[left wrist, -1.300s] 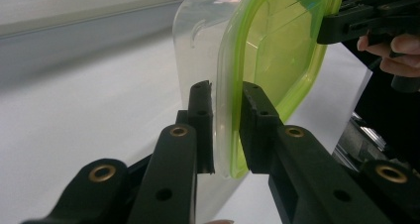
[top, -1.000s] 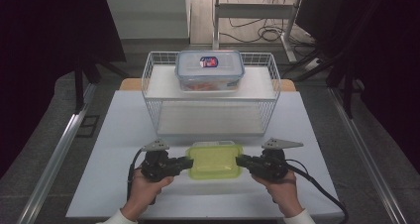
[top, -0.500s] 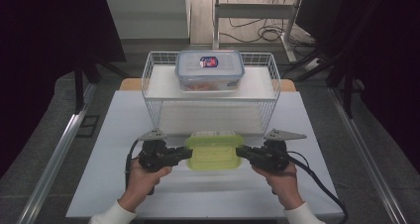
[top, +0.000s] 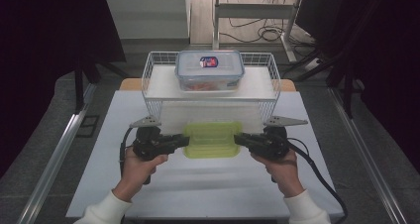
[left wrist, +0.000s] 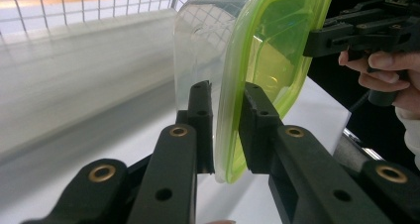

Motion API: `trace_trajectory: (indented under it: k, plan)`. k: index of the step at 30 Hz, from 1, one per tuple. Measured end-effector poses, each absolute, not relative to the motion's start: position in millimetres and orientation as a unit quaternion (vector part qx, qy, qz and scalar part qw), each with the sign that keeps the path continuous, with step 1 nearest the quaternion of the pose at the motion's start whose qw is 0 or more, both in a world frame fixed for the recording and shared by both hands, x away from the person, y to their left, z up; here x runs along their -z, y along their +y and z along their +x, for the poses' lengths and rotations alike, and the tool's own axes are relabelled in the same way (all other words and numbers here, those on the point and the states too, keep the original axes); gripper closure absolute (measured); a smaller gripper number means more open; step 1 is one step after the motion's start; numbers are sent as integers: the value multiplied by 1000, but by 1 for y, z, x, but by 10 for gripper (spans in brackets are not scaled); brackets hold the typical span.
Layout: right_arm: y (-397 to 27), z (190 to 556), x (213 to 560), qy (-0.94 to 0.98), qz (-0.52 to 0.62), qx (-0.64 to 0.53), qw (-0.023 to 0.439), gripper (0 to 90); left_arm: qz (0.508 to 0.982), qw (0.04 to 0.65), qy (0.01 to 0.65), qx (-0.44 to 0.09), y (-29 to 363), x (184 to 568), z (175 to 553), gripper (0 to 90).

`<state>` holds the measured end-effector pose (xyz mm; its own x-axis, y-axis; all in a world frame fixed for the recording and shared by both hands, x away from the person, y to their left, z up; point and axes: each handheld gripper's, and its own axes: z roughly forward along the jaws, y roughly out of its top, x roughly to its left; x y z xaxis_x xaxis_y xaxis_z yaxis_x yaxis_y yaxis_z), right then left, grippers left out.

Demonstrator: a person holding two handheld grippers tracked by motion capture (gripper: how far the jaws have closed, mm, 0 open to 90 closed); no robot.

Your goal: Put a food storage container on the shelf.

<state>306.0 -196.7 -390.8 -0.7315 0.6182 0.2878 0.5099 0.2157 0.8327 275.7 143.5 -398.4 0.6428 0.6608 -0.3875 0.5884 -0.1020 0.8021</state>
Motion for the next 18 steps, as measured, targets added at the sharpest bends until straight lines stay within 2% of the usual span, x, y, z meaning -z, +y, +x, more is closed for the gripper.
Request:
trace_trajectory:
  k: [18]
  plan:
    - [-191, 318, 350, 771, 343, -532, 71, 796, 741, 528, 409, -70, 147, 351, 283, 780]
